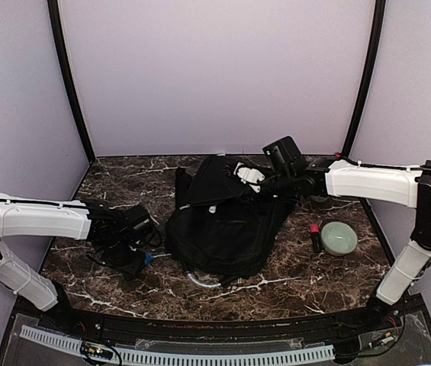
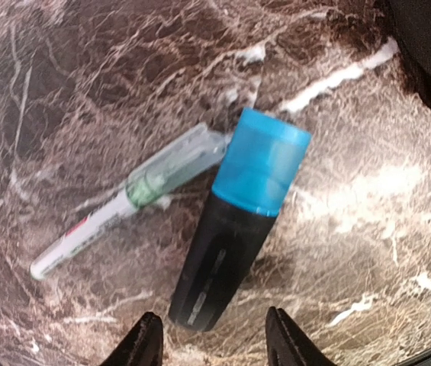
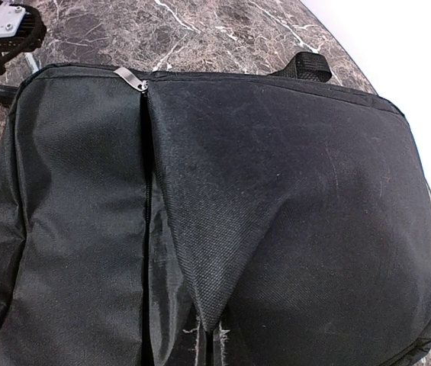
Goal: Pack the student bag
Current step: Pick up the pen at the center of the board.
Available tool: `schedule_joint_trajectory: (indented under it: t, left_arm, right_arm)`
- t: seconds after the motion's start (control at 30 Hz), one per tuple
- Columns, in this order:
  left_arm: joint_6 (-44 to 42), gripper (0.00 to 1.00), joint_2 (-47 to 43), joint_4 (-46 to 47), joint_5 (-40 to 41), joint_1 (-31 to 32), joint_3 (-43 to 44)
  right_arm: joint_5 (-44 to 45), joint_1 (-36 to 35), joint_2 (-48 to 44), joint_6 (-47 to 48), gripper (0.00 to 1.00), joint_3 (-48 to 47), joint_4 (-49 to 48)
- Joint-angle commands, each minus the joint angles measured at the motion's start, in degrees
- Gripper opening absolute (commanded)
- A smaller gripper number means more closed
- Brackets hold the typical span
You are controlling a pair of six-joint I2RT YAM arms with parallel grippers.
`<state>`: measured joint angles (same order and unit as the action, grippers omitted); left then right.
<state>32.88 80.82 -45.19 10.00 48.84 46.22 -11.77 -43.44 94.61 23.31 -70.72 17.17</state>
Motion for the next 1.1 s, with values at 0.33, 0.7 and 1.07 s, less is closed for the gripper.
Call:
schedule_joint_trajectory:
  t: [0.33,0.7,1.07]
  left_arm:
    - [-3.29,0.55,5.01,4.31,-1.66,-2.35,-1.03]
    - [-1.27,0.37,2.94,5.22,-5.58,-2.35,-1.95]
    - [1.67,0.31,5.99,7.09,-5.39,-2.35,-1.30]
  right_arm:
    - [-2.73,-0.83,-0.98,0.30,0.00,0.82,-2.84]
    - [-2.72,-0.86,-0.55,0.35,0.00,0.80,-2.94]
    - [-2.65,-0.86,-0.28,0.33,0.00,0.80,-2.89]
